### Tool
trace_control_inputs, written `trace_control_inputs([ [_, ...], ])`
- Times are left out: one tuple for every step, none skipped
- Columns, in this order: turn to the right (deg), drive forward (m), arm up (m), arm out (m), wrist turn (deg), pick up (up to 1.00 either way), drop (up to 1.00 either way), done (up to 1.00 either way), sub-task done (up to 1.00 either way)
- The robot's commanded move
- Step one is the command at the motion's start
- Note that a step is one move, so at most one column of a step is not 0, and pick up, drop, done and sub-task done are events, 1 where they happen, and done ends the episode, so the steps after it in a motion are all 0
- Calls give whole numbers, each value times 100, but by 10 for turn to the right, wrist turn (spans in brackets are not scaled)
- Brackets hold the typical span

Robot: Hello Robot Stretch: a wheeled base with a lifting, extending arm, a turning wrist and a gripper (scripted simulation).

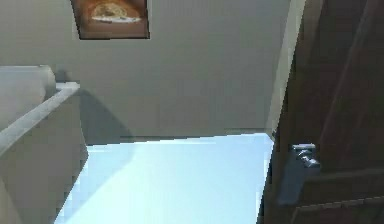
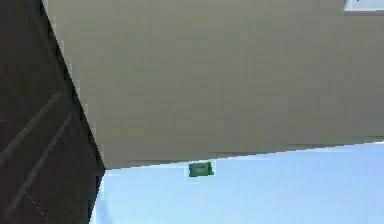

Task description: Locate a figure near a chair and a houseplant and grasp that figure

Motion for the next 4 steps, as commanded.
trace_control_inputs([
  [0, 60, 0, 0, 0, 0, 0, 0, 0],
  [150, 0, 0, 0, 0, 0, 0, 0, 0],
  [0, 45, 0, 0, 0, 0, 0, 0, 0],
  [450, 0, 0, 0, 0, 0, 0, 0, 0],
])
